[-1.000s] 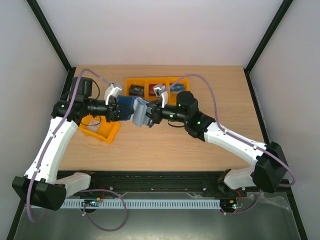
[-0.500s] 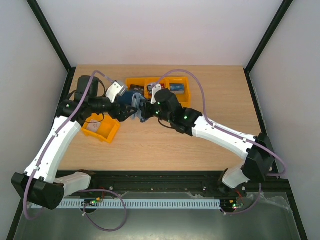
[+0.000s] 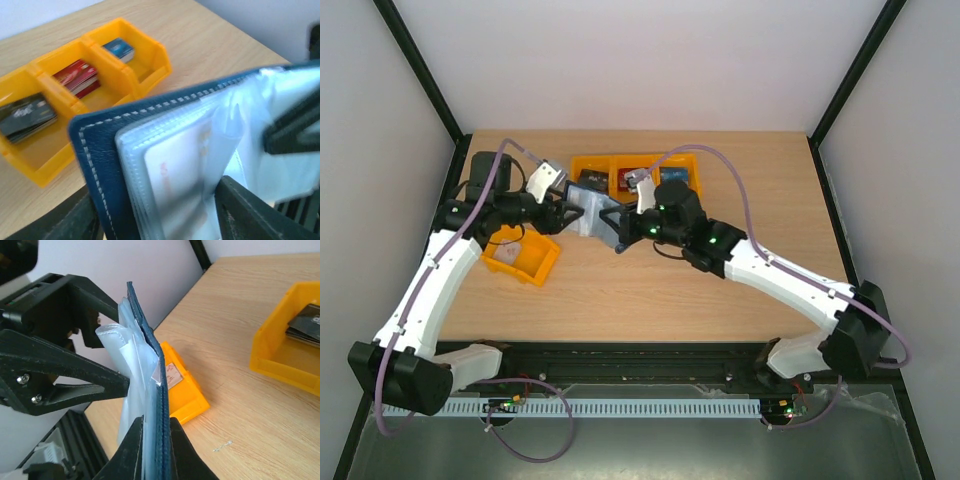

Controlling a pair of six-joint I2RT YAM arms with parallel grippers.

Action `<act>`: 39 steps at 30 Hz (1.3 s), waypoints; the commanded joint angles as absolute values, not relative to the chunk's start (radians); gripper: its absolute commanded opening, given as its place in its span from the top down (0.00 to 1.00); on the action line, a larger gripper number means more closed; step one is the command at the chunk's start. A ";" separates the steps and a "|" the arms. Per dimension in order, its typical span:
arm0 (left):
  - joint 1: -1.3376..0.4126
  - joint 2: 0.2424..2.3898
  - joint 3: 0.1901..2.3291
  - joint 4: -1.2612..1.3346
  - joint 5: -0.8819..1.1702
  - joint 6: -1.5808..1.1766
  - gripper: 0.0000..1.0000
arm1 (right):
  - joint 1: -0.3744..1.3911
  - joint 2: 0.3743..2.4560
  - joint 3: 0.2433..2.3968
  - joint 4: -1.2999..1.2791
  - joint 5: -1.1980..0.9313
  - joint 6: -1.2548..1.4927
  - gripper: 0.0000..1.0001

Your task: Take the credit cards out of the card holder

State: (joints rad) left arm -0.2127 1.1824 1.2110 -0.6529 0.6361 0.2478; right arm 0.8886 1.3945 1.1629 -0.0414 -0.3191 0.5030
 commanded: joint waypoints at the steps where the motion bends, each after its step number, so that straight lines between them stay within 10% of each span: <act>1: -0.196 1.164 1.239 -0.733 0.836 0.311 0.44 | 0.829 1.308 1.129 0.087 -0.522 0.457 0.98; 17: -0.151 1.132 1.271 -0.848 1.047 0.379 0.36 | 0.753 1.289 1.066 0.245 -0.855 0.485 0.98; 20: -0.165 1.139 1.257 -0.799 0.997 0.321 0.51 | 0.753 1.310 1.054 0.309 -0.933 0.511 0.98; 23: -0.163 1.138 1.256 -0.794 0.986 0.320 0.88 | 0.752 1.291 1.033 0.350 -0.976 0.501 0.98; 27: -0.159 1.128 1.255 -0.799 0.985 0.303 0.97 | 0.725 1.256 1.034 0.208 -0.812 0.420 0.81; 32: -0.183 1.110 1.224 -0.697 0.504 0.158 0.98 | 0.668 1.271 1.100 -0.136 -0.225 0.421 0.53; 35: -0.253 1.108 1.187 -0.630 0.081 0.173 0.98 | 0.675 1.319 1.172 -0.284 0.043 0.391 0.62; 39: -0.289 1.120 1.176 -0.610 -0.039 0.192 0.98 | 0.789 1.294 1.139 -0.135 -0.172 0.305 0.72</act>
